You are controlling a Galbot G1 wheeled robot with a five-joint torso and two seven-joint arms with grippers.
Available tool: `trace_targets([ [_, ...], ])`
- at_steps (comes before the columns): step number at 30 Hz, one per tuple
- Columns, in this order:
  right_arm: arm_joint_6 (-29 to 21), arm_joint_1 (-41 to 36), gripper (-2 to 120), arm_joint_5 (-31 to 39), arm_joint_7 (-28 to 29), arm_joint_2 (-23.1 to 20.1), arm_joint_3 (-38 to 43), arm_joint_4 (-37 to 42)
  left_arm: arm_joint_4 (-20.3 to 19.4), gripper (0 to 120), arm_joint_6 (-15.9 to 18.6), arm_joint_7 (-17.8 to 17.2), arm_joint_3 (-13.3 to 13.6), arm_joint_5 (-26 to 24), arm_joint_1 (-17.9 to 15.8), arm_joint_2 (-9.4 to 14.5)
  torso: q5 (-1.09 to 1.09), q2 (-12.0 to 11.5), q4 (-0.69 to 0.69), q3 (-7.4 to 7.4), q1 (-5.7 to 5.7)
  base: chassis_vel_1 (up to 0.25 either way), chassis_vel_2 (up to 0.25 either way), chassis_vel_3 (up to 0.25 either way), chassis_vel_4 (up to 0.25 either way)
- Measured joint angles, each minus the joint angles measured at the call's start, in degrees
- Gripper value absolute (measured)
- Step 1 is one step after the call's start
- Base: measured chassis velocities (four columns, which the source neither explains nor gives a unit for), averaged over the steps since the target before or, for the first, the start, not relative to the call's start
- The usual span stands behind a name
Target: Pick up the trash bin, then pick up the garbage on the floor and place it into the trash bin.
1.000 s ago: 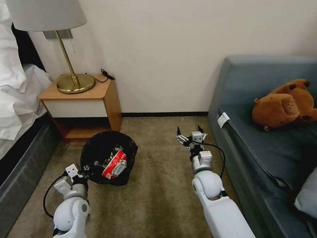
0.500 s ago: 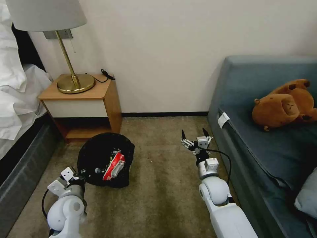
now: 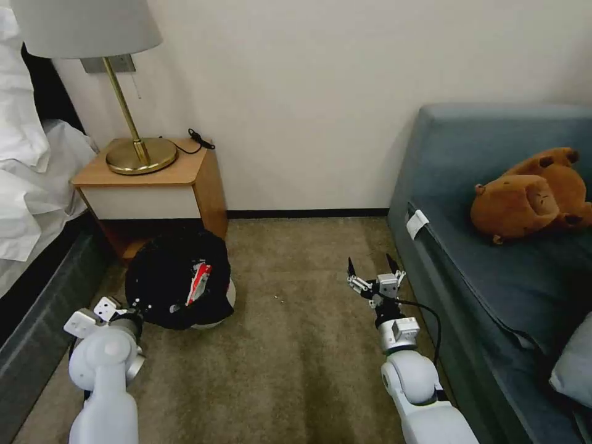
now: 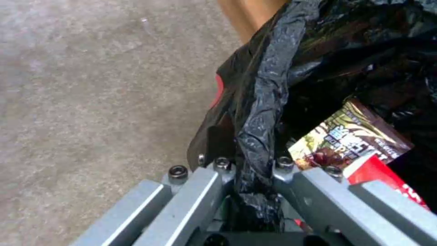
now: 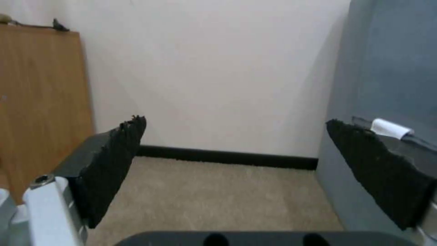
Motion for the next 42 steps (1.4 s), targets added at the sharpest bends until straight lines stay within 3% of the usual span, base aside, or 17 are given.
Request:
trace_targets([
  [19,0.47,-0.69,100,1.4,-0.05,0.13,-1.21,0.36,9.61,1,-0.94,-0.67,-1.78,-0.17,-4.51,1.02,0.0,0.0,0.0,0.0,0.0,0.0,0.0,0.0,0.0],
  [27,0.42,-0.25,100,0.4,-0.6,0.22,-1.45,0.36,10.79,1,-0.99,0.48,-1.87,0.23,-5.0,1.62,0.0,0.0,0.0,0.0,0.0,0.0,0.0,0.0,0.0],
  [31,0.48,-0.61,100,-0.15,-0.74,0.35,-1.74,-0.02,10.78,12,-0.92,1.25,-1.86,0.42,-4.95,1.67,0.02,0.0,0.0,0.0,0.0,0.0,0.0,0.0,0.0],
  [33,0.59,-0.78,100,-0.48,-0.8,0.37,-1.87,-0.18,10.8,25,-0.88,1.92,-1.94,0.91,-4.84,1.69,0.01,0.0,0.0,0.0,0.0,0.0,0.0,0.0,0.0],
  [37,0.61,-0.61,100,-0.51,-0.16,0.48,-1.89,-0.31,10.73,34,-0.69,2.33,-2.06,1.03,-4.8,1.7,0.01,0.0,0.0,0.0,0.0,0.0,0.0,0.0,0.0],
  [41,0.61,-0.45,100,-0.62,0.03,0.47,-1.81,-0.33,9.74,55,-0.35,2.94,-2.37,1.35,-4.48,1.68,0.0,0.0,0.0,0.0,0.0,0.0,0.0,0.0,0.0],
  [42,0.61,-0.45,100,-0.62,0.03,0.47,-1.81,-0.33,9.74,55,-0.35,2.94,-2.37,1.35,-4.48,1.68,0.0,0.0,0.0,0.0,0.0,0.0,0.0,0.0,0.0],
])
